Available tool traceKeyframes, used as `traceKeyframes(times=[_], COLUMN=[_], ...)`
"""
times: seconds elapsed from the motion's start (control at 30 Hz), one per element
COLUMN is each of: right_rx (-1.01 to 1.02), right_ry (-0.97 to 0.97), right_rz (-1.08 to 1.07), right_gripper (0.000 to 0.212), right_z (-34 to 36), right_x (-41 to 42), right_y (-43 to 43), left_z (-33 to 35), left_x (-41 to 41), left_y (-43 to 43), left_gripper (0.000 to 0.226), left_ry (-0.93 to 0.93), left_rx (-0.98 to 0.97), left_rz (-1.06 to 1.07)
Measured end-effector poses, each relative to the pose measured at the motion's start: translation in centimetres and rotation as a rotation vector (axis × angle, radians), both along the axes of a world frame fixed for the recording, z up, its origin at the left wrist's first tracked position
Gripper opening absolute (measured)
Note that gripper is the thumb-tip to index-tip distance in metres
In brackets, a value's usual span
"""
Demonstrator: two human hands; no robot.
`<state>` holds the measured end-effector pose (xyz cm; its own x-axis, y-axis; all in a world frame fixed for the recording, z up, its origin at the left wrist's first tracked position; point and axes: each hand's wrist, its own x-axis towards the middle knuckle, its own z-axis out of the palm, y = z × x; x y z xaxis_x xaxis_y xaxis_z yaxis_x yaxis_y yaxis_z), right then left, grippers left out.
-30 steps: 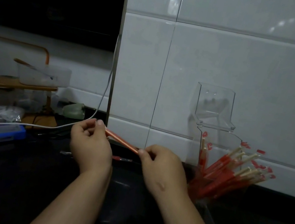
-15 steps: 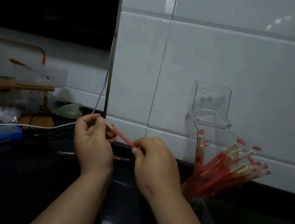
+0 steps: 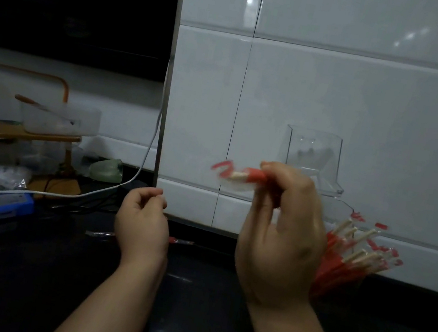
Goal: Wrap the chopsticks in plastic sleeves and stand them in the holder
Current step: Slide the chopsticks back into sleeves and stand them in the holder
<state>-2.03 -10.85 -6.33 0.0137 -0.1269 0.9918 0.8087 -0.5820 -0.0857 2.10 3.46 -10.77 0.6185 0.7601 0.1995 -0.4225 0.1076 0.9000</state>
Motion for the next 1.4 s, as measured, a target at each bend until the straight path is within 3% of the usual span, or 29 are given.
traceKeyframes(times=[0.2, 0.37, 0.63, 0.8, 0.9, 0.97, 1.03, 1.07, 1.17, 1.23, 1.4], right_rx=[0.177, 0.232, 0.179, -0.022, -0.091, -0.128, -0.187, -0.243, -0.555, -0.741, -1.008], right_ry=[0.250, 0.480, 0.417, 0.261, 0.112, 0.085, 0.214, 0.369, 1.133, 1.502, 1.669], right_rz=[-0.152, -0.230, -0.312, -0.406, -0.354, -0.235, -0.190, -0.207, -0.322, -0.321, -0.367], right_gripper=[0.009, 0.024, 0.016, 0.019, 0.018, 0.018, 0.016, 0.015, 0.020, 0.030, 0.041], right_z=[1.2, 1.4, 1.1, 0.6, 0.3, -0.2, -0.8, -1.0, -1.2, -1.8, -4.1], right_x=[0.6, 0.8, 1.5, 1.8, 1.5, 1.2, 0.9, 0.8, 1.2, 1.8, 2.7], right_y=[-2.0, -2.8, -3.0, -2.3, -1.6, -0.6, 0.5, 1.0, 1.7, 1.8, 2.0], left_z=[0.0, 0.0, -0.4, -1.0, -1.7, -2.3, -3.0, -3.4, -4.0, -4.1, -5.0], left_x=[0.1, 0.2, 0.6, 1.3, 1.8, 2.2, 2.4, 2.5, 2.6, 2.6, 3.2], left_y=[-0.2, 0.0, 0.2, 0.7, 1.1, 1.7, 2.1, 2.4, 2.7, 2.6, 2.6], left_gripper=[0.017, 0.016, 0.016, 0.018, 0.022, 0.023, 0.031, 0.038, 0.050, 0.053, 0.061], left_ry=[0.007, 0.015, 0.021, 0.074, 0.166, 0.296, 0.451, 0.531, 0.743, 0.844, 0.944], left_rx=[0.006, 0.011, 0.007, 0.069, 0.214, 0.411, 0.655, 0.776, 1.003, 1.058, 1.180], left_rz=[-0.017, -0.022, -0.026, -0.039, -0.026, 0.000, 0.049, 0.074, 0.056, -0.021, -0.207])
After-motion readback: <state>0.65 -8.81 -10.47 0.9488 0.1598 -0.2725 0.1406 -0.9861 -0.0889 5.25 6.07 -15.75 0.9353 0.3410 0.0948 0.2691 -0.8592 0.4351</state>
